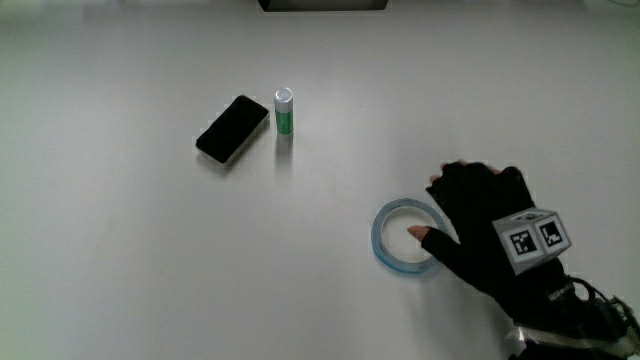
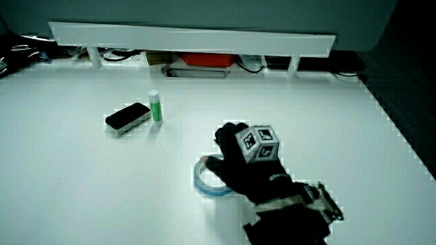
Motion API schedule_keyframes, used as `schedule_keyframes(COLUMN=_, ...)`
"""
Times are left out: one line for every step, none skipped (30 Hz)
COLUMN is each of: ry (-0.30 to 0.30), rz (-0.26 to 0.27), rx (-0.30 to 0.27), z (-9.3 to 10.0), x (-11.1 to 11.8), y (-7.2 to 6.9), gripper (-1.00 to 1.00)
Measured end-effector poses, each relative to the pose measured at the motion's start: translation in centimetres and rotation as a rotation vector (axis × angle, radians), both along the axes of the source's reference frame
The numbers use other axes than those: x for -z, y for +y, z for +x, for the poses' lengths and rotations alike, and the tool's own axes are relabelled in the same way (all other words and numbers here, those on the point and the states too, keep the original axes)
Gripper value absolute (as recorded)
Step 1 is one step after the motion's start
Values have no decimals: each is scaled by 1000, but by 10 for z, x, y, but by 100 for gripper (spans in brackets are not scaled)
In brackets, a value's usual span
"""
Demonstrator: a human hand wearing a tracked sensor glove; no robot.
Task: Place blue tape
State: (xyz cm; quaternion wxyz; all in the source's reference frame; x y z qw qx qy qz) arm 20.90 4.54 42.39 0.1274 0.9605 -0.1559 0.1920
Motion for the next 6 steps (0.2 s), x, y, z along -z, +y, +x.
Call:
schedule_keyframes(ry=16, rz=-1, rx=-17, z=3, x=2, y=-6, gripper=-100)
schedule_keyframes(ry=32, rz=-1, rx=-33, z=5, x=4, y=-13, gripper=-100)
schedule_keyframes(ry=48, rz=-2, rx=-50, z=8, x=7, y=-19, gripper=-100)
schedule_keyframes(ry=67, rz=-1, rx=-55, z=11, x=6, y=-26, gripper=-100)
schedule_keyframes(ry=94, rz=-9, rx=-65, z=15, x=0, y=-31, gripper=-100)
schedule_keyframes(ry=122, rz=-16, rx=-74, z=19, x=-5, y=-37, gripper=-100)
